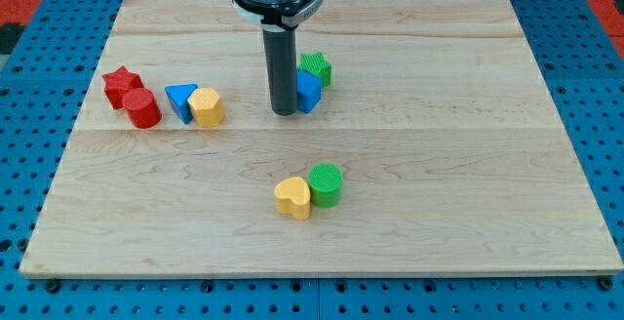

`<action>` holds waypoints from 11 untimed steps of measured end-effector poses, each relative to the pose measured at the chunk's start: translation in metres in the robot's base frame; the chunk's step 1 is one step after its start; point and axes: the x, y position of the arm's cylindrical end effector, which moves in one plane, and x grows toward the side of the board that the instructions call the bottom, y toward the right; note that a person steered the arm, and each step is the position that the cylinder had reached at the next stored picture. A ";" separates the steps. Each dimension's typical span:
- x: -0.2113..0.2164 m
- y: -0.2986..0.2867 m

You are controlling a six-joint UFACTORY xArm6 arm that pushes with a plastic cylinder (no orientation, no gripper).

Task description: Slide the yellow hexagon slightly up

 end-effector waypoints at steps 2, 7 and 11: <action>-0.001 0.007; 0.032 -0.015; 0.018 -0.107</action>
